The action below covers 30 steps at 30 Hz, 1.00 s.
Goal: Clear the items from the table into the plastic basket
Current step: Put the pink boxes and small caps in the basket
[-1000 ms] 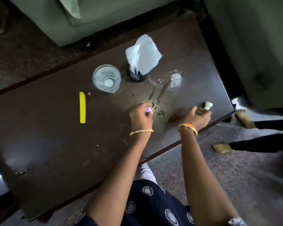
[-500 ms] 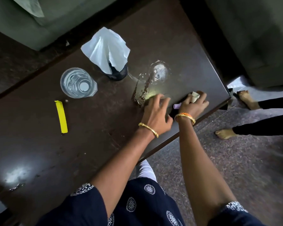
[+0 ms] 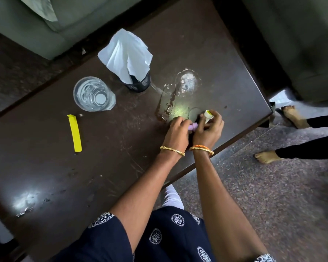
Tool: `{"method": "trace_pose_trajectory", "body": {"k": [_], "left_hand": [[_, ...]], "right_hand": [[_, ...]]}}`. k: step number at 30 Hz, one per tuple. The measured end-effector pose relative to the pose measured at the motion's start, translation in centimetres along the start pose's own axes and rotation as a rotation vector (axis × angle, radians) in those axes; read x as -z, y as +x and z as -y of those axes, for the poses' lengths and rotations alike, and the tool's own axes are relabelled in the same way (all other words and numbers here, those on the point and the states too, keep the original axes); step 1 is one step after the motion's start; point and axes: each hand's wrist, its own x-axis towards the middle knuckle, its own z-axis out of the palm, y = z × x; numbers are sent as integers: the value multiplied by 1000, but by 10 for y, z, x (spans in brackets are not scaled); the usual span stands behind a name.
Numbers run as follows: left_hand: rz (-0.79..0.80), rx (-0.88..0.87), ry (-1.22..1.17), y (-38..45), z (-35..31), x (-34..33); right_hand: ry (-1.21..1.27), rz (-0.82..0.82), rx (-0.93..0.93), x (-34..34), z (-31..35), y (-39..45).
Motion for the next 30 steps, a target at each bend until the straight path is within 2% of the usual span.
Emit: {"method": "trace_pose_trajectory", "body": {"k": [7, 11, 19, 23, 26, 30], "left_hand": [[-277, 150, -117, -43, 27, 38], [-502, 304, -145, -86, 65, 67], [-965, 590, -183, -200, 146, 129], [-1262, 723, -236, -274, 182, 168], [-1470, 788, -264, -332, 204, 199], [-1597, 879, -82, -402, 235, 232]], "right_hand": [[58, 213, -26, -2, 24, -46], [78, 418, -22, -12, 39, -94], [13, 900, 159, -57, 72, -218], [-86, 1115, 388, -79, 106, -298], [-114, 1285, 473, -88, 130, -363], [-73, 1469, 528, -94, 160, -448]]}}
